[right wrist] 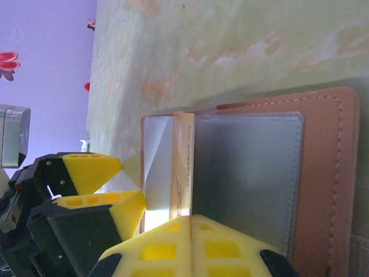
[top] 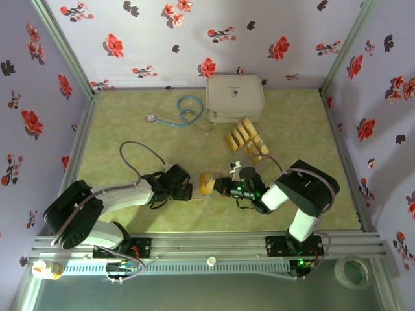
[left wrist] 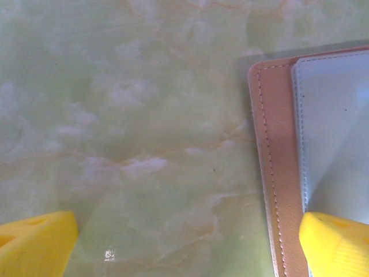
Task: Put the credit cards into the card holder
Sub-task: Insert the credit card into the card slot.
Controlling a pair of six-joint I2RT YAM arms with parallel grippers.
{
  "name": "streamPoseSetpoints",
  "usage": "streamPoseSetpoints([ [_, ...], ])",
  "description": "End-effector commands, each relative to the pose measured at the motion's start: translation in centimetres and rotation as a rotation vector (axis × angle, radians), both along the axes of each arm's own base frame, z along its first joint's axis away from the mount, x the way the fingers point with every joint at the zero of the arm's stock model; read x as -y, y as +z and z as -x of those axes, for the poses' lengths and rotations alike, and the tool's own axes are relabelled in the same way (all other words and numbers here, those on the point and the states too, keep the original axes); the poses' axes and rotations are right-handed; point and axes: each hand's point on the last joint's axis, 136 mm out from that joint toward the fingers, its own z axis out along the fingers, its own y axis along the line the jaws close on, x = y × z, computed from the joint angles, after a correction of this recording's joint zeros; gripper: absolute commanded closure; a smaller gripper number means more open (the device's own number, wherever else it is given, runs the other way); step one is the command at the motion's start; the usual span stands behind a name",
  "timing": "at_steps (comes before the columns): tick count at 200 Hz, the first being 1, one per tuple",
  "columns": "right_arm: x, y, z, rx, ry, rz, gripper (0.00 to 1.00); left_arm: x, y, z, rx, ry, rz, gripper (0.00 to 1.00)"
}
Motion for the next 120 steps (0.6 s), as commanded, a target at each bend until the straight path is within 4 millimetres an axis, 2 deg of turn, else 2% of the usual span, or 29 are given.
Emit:
streamPoseSetpoints([
  [1,0.1,-0.9,1.0,-0.024,0.017,0.019,1.0,-1.4,-0.8,0.8,-0.017,0.021,-0.049,0.0],
  [120,0.7,-1.9,1.6,-0.047,0.008,0.047,1.0,-1.4,-0.7,0.8,-0.013,0.021,-0.042,0.0],
])
